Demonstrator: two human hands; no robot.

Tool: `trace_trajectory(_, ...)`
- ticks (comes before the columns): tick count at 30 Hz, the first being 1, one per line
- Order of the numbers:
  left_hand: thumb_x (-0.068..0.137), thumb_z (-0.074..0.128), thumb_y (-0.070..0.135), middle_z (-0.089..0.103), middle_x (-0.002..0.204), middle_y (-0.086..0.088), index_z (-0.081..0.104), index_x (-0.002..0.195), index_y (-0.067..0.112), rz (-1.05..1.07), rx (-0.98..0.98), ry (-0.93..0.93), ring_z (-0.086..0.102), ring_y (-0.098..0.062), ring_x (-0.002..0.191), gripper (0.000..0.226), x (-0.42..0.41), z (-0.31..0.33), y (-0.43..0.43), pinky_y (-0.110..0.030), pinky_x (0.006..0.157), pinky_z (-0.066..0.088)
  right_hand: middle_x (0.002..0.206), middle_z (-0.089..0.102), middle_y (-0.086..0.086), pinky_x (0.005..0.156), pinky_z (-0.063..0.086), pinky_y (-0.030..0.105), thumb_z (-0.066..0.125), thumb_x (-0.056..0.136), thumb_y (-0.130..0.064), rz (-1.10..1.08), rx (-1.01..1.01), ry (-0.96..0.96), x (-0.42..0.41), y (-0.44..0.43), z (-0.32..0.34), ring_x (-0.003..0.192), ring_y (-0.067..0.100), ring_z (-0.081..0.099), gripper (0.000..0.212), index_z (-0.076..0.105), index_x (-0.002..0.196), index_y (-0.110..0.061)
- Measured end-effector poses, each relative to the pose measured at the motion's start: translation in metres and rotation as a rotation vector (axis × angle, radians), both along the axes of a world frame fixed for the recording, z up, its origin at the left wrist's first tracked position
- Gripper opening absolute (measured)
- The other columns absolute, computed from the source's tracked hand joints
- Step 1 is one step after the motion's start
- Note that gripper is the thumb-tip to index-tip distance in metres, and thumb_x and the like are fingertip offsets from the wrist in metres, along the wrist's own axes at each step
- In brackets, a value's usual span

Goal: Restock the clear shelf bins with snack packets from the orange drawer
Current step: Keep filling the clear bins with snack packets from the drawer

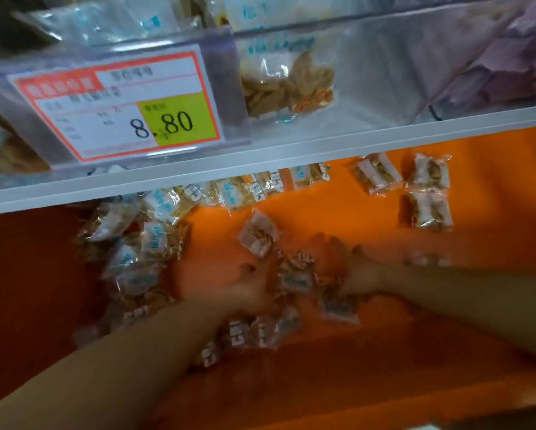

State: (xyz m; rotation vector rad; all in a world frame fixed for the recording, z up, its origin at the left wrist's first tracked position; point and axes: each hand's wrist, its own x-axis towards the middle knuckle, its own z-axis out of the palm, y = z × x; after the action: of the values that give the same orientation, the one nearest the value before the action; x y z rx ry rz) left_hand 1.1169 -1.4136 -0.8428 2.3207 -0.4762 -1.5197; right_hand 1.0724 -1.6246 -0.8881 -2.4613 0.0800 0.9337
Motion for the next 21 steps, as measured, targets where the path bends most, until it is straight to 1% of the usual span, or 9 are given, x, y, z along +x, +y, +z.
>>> trace_trajectory(3, 0.076, 0.078, 0.019, 0.023, 0.14, -0.017, -0.016, 0.149, 0.036, 0.186, -0.124, -0.032, 0.039, -0.034, 0.122, 0.12, -0.008, -0.015, 0.0, -0.028, 0.086, 0.042, 0.154, 0.017, 0.01, 0.098, 0.04, 0.033, 0.081, 0.07, -0.024, -0.003, 0.053, 0.043, 0.001, 0.009, 0.007, 0.133, 0.033, 0.025, 0.109, 0.007, 0.151, -0.025)
trace_trajectory(5, 0.074, 0.077, 0.012, 0.027, 0.136, -0.012, -0.011, 0.15, 0.039, 0.268, -0.175, -0.041, 0.04, -0.033, 0.121, 0.12, -0.004, -0.016, -0.002, -0.028, 0.085, 0.045, 0.156, 0.01, 0.011, 0.1, 0.037, 0.032, 0.079, 0.074, -0.02, -0.011, 0.088, 0.088, 0.006, 0.013, 0.014, 0.137, 0.036, 0.021, 0.11, 0.001, 0.151, -0.024)
trace_trajectory(7, 0.075, 0.076, 0.011, 0.032, 0.139, -0.008, 0.01, 0.152, 0.034, 0.31, -0.244, -0.061, 0.041, -0.028, 0.123, 0.104, 0.0, -0.015, -0.002, -0.031, 0.09, 0.049, 0.158, 0.006, 0.008, 0.1, 0.036, 0.035, 0.08, 0.074, -0.021, 0.036, 0.137, 0.079, 0.008, 0.02, 0.018, 0.138, 0.036, 0.016, 0.114, -0.003, 0.151, -0.028)
trace_trajectory(8, 0.077, 0.075, 0.011, 0.037, 0.139, -0.004, 0.024, 0.149, 0.028, 0.288, -0.251, -0.071, 0.043, -0.022, 0.122, 0.09, 0.002, -0.011, -0.001, -0.028, 0.091, 0.048, 0.158, 0.009, 0.007, 0.101, 0.035, 0.036, 0.081, 0.073, -0.022, 0.058, 0.156, 0.089, 0.009, 0.023, 0.015, 0.138, 0.036, 0.017, 0.114, -0.002, 0.15, -0.031)
trace_trajectory(10, 0.08, 0.072, 0.007, 0.045, 0.131, 0.004, 0.045, 0.139, 0.018, 0.25, -0.244, -0.107, 0.05, -0.015, 0.116, 0.065, 0.006, -0.011, 0.004, -0.017, 0.083, 0.045, 0.155, 0.018, 0.007, 0.103, 0.033, 0.034, 0.08, 0.073, -0.023, 0.071, 0.185, 0.105, 0.008, 0.028, 0.016, 0.136, 0.032, 0.021, 0.11, 0.003, 0.151, -0.033)
trace_trajectory(12, 0.081, 0.071, 0.006, 0.055, 0.127, 0.004, 0.058, 0.129, 0.017, 0.242, -0.239, -0.118, 0.058, -0.013, 0.105, 0.051, 0.007, -0.012, 0.006, -0.009, 0.073, 0.045, 0.151, 0.026, 0.008, 0.102, 0.035, 0.031, 0.081, 0.073, -0.021, 0.035, 0.218, 0.142, 0.007, 0.029, 0.019, 0.136, 0.028, 0.028, 0.104, 0.012, 0.15, -0.032)
trace_trajectory(14, 0.084, 0.069, 0.007, 0.06, 0.113, 0.006, 0.06, 0.124, 0.02, 0.258, -0.24, -0.114, 0.06, -0.01, 0.091, 0.043, 0.01, -0.006, 0.007, -0.006, 0.064, 0.045, 0.148, 0.034, 0.003, 0.097, 0.037, 0.022, 0.082, 0.071, -0.016, -0.011, 0.291, 0.133, 0.01, 0.027, 0.024, 0.134, 0.021, 0.036, 0.098, 0.023, 0.149, -0.027)
trace_trajectory(17, 0.087, 0.066, 0.009, 0.057, 0.105, 0.003, 0.057, 0.126, 0.023, 0.324, -0.24, -0.085, 0.062, -0.014, 0.089, 0.043, 0.016, 0.011, 0.008, -0.023, 0.071, 0.053, 0.141, 0.045, -0.003, 0.088, 0.035, 0.014, 0.082, 0.071, -0.014, -0.042, 0.332, 0.1, 0.02, 0.025, 0.044, 0.127, 0.015, 0.044, 0.085, 0.037, 0.143, -0.021)
trace_trajectory(21, 0.086, 0.066, 0.01, 0.053, 0.107, 0.012, 0.057, 0.123, 0.025, 0.241, -0.282, -0.182, 0.057, -0.006, 0.093, 0.041, 0.02, 0.041, 0.007, -0.012, 0.069, 0.045, 0.142, 0.046, -0.002, 0.09, 0.033, 0.015, 0.081, 0.072, -0.021, 0.034, 0.245, -0.018, 0.029, 0.024, 0.082, 0.126, 0.016, 0.045, 0.08, 0.042, 0.142, -0.022)
